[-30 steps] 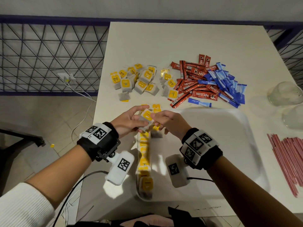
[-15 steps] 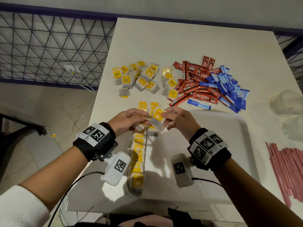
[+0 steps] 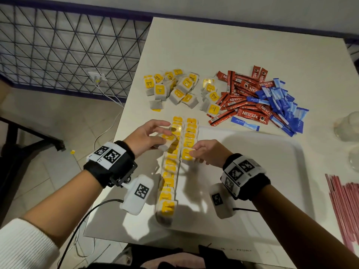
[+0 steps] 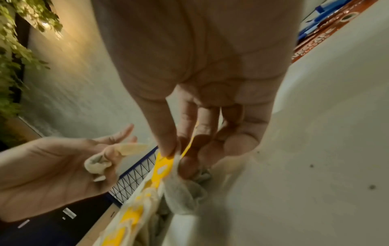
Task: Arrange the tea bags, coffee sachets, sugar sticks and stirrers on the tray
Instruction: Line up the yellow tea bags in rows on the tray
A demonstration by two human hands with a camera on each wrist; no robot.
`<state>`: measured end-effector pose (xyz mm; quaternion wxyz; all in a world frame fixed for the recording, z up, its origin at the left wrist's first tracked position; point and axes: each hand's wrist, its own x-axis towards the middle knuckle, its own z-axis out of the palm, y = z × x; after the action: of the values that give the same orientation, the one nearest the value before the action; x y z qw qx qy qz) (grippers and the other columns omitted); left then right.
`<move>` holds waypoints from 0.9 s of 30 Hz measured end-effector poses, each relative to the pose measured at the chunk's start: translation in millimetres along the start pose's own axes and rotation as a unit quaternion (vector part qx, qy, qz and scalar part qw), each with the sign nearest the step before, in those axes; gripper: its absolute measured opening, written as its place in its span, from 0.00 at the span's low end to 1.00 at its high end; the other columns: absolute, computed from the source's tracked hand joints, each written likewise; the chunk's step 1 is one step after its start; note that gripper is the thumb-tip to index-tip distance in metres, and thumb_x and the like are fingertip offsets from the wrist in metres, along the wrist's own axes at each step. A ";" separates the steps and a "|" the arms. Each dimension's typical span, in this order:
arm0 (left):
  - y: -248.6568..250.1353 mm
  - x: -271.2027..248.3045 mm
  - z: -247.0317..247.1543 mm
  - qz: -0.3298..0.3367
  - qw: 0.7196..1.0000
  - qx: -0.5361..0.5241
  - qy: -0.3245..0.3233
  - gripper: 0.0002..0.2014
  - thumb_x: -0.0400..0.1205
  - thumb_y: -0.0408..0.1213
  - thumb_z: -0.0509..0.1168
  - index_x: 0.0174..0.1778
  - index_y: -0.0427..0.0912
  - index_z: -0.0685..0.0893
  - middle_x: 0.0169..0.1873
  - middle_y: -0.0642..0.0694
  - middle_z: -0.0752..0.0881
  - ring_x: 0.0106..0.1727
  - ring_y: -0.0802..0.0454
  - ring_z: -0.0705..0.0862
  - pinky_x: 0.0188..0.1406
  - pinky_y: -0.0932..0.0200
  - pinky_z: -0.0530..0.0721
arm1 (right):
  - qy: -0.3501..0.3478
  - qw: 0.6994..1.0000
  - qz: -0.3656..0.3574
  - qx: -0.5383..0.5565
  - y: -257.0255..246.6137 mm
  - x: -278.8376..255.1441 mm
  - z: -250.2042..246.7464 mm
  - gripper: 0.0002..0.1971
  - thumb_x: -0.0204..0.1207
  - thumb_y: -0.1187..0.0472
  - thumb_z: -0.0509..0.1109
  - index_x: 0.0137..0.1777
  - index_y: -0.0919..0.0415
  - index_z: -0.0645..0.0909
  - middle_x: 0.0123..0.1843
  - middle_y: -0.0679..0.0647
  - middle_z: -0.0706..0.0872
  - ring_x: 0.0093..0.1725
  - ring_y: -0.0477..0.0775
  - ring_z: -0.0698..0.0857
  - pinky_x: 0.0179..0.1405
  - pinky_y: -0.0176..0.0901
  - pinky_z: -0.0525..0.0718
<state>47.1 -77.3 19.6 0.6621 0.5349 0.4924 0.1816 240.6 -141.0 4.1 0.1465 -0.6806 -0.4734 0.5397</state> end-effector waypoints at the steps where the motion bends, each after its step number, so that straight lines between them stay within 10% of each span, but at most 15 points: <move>1: -0.3 -0.1 -0.5 0.002 1.000 0.004 -0.001 0.22 0.78 0.17 0.61 0.49 0.54 0.78 0.45 0.52 0.84 0.26 0.68 0.80 0.27 0.75 0.77 | 0.016 1.000 0.000 -0.005 0.9 2.3 0.8 0.12 0.75 0.62 0.68 0.30 0.53 0.77 0.28 0.48 0.80 0.29 0.42 0.75 0.22 0.21 0.70; 6: 0.7 0.2 -3.5 0.006 1.000 0.009 -0.007 0.22 0.77 0.17 0.63 0.50 0.54 0.77 0.46 0.53 0.83 0.25 0.68 0.79 0.25 0.75 0.76 | 0.077 0.997 -0.004 -0.009 4.0 11.9 2.3 0.14 0.75 0.62 0.70 0.29 0.50 0.74 0.27 0.46 0.78 0.32 0.44 0.75 0.43 0.37 0.76; 14: 3.4 4.0 -9.8 -0.009 1.000 0.007 -0.024 0.21 0.78 0.19 0.63 0.50 0.53 0.78 0.44 0.51 0.84 0.23 0.66 0.77 0.22 0.74 0.74 | 0.102 0.994 0.018 -0.033 2.9 13.6 5.2 0.11 0.74 0.59 0.69 0.32 0.51 0.73 0.29 0.47 0.79 0.36 0.50 0.78 0.46 0.39 0.77; 27: 6.5 11.9 -8.1 -0.024 0.999 0.012 -0.045 0.24 0.77 0.17 0.63 0.61 0.48 0.73 0.47 0.50 0.82 0.27 0.66 0.80 0.20 0.74 0.74 | 0.172 0.980 0.072 0.065 8.4 9.8 11.6 0.13 0.75 0.53 0.71 0.53 0.56 0.72 0.39 0.53 0.82 0.34 0.51 0.81 0.24 0.35 0.77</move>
<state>47.4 -61.6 20.3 0.6811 0.5383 0.4775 0.1355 234.2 -141.0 -12.0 0.2303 -0.7845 -0.3548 0.4535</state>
